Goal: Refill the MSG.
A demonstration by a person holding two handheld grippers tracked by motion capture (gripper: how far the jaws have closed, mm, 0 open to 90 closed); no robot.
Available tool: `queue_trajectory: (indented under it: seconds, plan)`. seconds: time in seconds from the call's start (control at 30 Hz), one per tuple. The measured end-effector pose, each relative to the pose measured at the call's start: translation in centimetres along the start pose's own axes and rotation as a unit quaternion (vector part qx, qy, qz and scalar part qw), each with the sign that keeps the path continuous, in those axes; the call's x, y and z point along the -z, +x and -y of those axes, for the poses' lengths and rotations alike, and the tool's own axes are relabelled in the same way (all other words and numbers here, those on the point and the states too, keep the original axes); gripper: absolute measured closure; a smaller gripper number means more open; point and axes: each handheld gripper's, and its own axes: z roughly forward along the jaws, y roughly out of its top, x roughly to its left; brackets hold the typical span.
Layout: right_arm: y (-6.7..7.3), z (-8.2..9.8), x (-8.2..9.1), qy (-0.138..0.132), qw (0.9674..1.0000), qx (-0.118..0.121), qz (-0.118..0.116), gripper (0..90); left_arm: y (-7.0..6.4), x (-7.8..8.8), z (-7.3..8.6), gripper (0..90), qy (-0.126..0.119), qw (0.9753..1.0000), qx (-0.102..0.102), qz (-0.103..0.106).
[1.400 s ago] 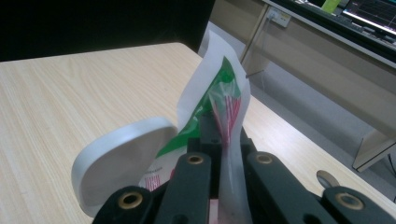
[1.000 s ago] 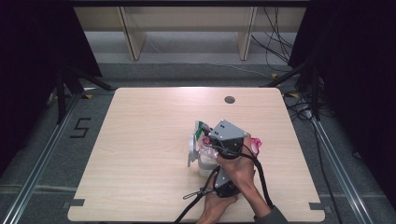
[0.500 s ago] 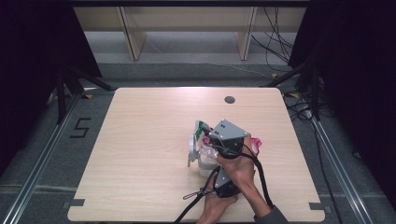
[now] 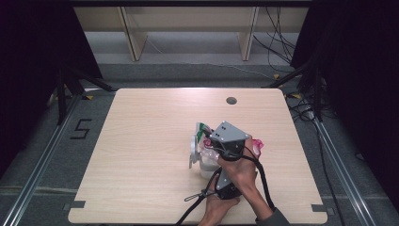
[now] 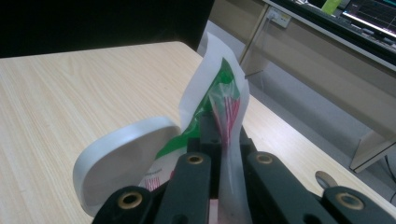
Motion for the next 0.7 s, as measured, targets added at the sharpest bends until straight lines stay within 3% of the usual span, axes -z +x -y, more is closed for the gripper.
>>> queue_trajectory:
  seconds: [0.2, 0.3, 0.37, 0.5, 0.57, 0.7]
  plan:
    - [-0.07, 0.01, 0.01, 0.0, 1.0, -0.004, 0.0, 90.0, -0.01, 0.07, -0.11, 75.8, 0.011, 0.9999, -0.005, -0.006]
    - [-0.01, 0.05, -0.06, 0.001, 1.0, -0.004, -0.001, 90.0, -0.01, -0.01, -0.04, 75.8, -0.001, 1.0, 0.0, -0.003]
    - [-0.07, -0.05, 0.08, -0.004, 1.0, -0.005, -0.002, 90.0, 0.02, 0.24, -0.15, 75.8, 0.012, 0.9998, -0.01, -0.007]
    - [0.09, 0.03, -0.08, 0.002, 1.0, -0.001, 0.0, 90.0, -0.01, 0.12, -0.12, 75.9, 0.014, 0.9999, -0.007, -0.007]
    - [-0.05, 0.01, 0.03, 0.0, 1.0, -0.003, -0.001, 90.0, -0.01, -0.12, -0.01, 75.8, -0.006, 1.0, 0.0, 0.002]
    - [0.1, 0.02, -0.08, 0.002, 1.0, -0.004, -0.001, 90.0, -0.02, 0.0, -0.01, 75.8, -0.002, 1.0, 0.001, -0.001]
